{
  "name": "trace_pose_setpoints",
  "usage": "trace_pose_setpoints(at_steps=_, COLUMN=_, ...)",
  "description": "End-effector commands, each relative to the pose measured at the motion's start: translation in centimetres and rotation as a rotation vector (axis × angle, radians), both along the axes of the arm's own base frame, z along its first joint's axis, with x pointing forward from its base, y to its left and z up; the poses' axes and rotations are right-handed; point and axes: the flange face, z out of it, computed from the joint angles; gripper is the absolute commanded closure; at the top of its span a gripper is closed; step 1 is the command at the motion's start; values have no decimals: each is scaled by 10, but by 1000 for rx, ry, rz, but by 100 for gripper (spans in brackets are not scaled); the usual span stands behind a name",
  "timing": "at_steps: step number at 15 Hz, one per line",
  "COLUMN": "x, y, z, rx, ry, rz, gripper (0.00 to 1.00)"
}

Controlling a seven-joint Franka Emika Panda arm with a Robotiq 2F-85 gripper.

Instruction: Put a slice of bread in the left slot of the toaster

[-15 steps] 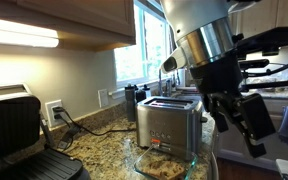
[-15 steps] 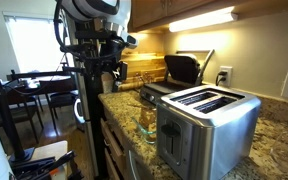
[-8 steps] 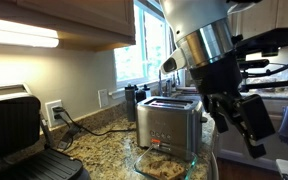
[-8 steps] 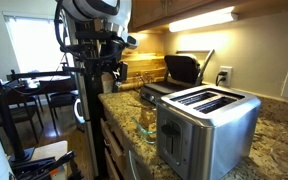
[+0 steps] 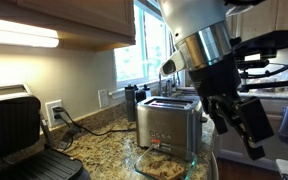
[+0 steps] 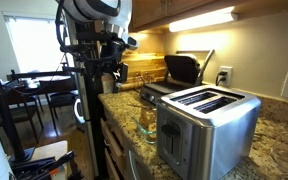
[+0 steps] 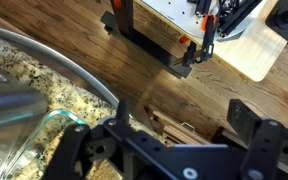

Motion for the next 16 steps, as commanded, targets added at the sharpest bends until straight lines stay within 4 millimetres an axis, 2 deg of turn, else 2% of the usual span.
trace_pose_setpoints(at_steps=1, x=9, y=7, z=-5, rx=2, ry=-10, rz=-10, gripper=0)
trace_pose_setpoints(at_steps=16, x=30, y=19, z=-30, rx=38, ry=-28, rz=-18, gripper=0)
